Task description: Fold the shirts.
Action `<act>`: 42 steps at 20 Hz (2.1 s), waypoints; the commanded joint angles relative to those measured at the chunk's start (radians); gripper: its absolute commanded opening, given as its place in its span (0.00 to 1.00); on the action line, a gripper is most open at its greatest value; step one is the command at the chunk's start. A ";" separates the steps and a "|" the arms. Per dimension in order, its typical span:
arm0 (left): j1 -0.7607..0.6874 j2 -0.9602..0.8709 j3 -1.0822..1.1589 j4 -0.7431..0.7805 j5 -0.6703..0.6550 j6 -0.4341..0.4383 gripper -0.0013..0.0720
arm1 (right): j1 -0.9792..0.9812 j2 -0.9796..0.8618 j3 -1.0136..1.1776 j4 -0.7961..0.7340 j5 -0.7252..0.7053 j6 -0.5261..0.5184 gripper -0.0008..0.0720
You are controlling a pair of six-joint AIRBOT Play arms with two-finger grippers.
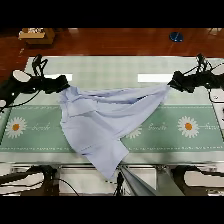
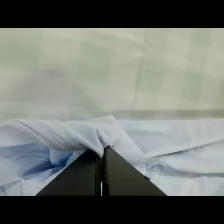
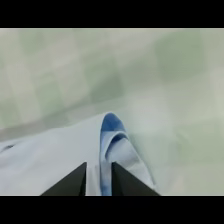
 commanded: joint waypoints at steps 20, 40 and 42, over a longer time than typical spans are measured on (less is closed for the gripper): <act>-0.020 -0.016 0.002 -0.007 -0.101 0.061 0.04 | 0.346 -0.095 0.011 0.222 0.085 -0.129 0.66; -0.020 -0.015 0.002 -0.007 -0.101 0.131 0.04 | 0.347 -0.172 0.011 -0.006 -0.071 0.156 0.45; -0.020 -0.015 0.002 -0.007 -0.101 0.131 0.04 | 0.346 -0.174 0.011 -0.002 -0.072 0.155 0.13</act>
